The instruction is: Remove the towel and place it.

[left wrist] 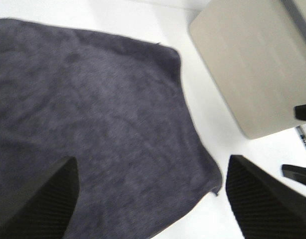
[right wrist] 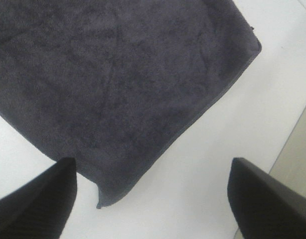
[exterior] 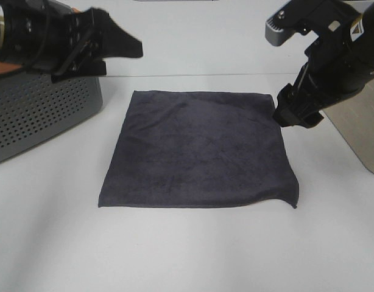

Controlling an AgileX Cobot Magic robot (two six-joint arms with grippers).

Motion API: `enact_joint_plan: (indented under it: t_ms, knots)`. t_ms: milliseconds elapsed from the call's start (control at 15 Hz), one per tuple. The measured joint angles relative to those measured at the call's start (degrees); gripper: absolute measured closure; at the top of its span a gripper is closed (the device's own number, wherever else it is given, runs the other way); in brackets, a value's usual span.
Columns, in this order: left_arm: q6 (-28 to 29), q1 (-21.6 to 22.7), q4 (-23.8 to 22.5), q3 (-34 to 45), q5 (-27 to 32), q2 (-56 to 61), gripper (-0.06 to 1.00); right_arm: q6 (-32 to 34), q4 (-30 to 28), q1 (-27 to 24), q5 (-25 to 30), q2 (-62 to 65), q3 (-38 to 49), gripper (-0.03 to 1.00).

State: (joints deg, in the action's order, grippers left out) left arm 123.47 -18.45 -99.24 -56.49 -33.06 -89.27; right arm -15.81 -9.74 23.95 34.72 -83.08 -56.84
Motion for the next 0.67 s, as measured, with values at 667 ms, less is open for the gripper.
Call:
enact_joint_plan:
  t_ms: [667]
  knots:
    - [-40.7,0.1,5.6,-16.2,47.2,1.8,0.22,0.7,-0.5,0.0,5.4,0.0,-5.7,0.16]
